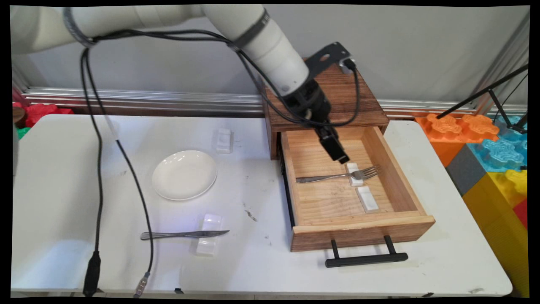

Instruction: Pick up the knife from the right of the white plate

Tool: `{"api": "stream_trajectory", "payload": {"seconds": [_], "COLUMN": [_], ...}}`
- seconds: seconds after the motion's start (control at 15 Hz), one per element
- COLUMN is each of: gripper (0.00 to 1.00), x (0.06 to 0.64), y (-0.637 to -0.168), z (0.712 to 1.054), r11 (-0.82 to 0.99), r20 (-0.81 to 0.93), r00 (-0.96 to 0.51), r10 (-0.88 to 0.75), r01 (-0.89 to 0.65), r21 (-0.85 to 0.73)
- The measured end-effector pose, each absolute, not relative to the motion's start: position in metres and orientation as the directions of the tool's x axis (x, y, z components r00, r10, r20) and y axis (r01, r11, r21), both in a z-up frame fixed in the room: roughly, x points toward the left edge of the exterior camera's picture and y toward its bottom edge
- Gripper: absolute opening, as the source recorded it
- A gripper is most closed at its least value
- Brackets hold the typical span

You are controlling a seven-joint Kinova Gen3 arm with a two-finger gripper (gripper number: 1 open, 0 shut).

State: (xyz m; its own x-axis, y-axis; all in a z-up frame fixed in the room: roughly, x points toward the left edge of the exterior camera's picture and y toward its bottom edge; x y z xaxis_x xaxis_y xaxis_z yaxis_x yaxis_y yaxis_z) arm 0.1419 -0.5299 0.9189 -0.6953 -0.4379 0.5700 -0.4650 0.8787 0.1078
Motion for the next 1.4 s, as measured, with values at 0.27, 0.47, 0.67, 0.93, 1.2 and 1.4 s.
{"api": "stream_trajectory", "payload": {"seconds": [0.27,0.47,0.67,0.93,1.2,1.4], "gripper": [1.0,1.0,1.0,1.0,1.0,1.0], "x": [0.177,0.202,0.228,0.269,0.309,0.341], "y": [-0.503,-0.485,-0.467,-0.438,-0.407,-0.384], "z": [0.939,0.946,0.951,0.951,0.946,0.939], "r11": [0.874,0.873,0.876,0.876,0.878,0.88], "r20": [0.538,0.523,0.515,0.495,0.464,0.432], "r00": [-0.712,-0.722,-0.731,-0.745,-0.764,-0.782], "r10": [-0.451,-0.453,-0.447,-0.447,-0.449,-0.45], "r01": [-0.474,-0.477,-0.475,-0.476,-0.473,-0.471], "r21": [0.106,0.097,0.086,0.076,0.071,0.064]}}
